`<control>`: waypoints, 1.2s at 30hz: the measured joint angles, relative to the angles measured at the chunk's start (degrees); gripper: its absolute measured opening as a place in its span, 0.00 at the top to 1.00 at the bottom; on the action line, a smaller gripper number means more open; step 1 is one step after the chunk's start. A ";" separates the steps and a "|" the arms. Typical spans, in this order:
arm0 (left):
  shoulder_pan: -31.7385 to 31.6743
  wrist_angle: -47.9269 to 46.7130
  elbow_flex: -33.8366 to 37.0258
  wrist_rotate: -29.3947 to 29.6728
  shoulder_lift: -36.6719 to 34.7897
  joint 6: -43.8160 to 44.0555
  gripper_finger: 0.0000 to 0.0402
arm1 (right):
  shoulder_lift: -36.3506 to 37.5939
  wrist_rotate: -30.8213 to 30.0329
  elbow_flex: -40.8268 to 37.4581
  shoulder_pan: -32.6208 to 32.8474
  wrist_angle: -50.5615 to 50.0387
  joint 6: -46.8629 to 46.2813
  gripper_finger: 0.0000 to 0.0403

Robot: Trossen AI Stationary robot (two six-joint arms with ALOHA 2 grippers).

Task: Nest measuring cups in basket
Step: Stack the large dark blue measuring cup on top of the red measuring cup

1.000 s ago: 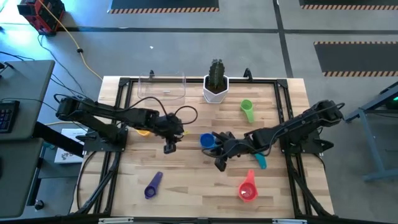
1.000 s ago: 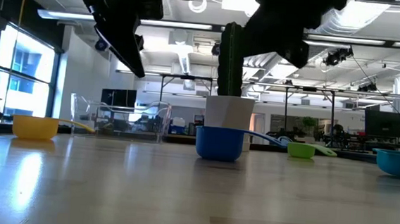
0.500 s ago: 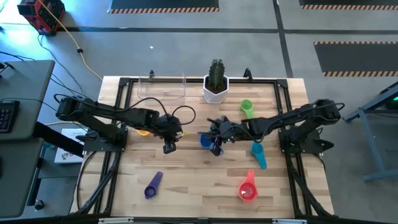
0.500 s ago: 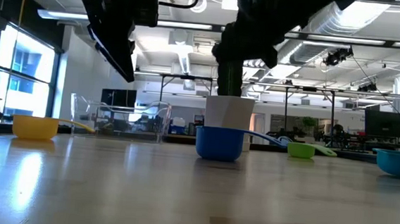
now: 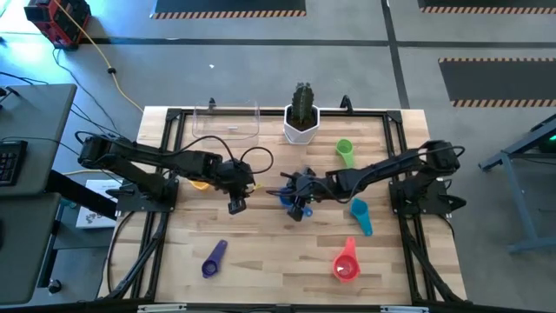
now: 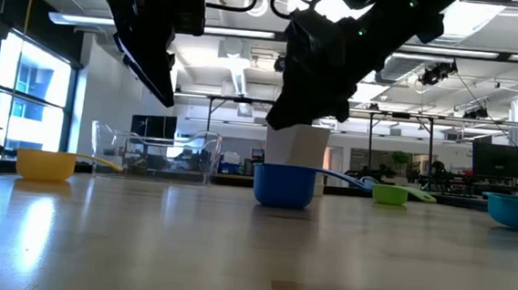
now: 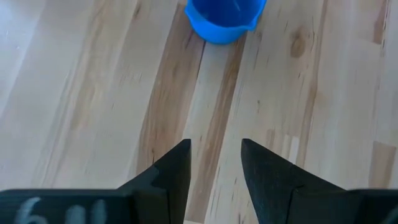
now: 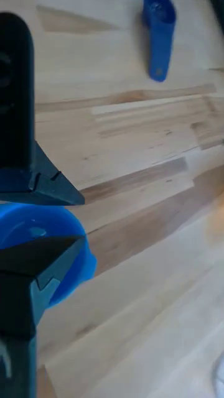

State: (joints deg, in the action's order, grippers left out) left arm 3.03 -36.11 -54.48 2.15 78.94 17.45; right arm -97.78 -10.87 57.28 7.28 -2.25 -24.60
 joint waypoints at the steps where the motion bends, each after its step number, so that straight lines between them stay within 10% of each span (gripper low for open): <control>1: 0.00 0.03 0.00 0.00 0.00 -0.01 0.67 | -0.56 0.16 0.00 0.09 -0.04 -0.43 0.81; 36: 0.00 -0.01 0.00 0.00 0.00 1.92 0.67 | -6.53 1.54 0.00 1.90 -3.66 -5.13 0.90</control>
State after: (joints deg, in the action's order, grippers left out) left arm 3.03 -36.12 -54.48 2.15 78.94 19.38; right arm -104.31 -9.33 57.28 9.18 -5.91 -29.74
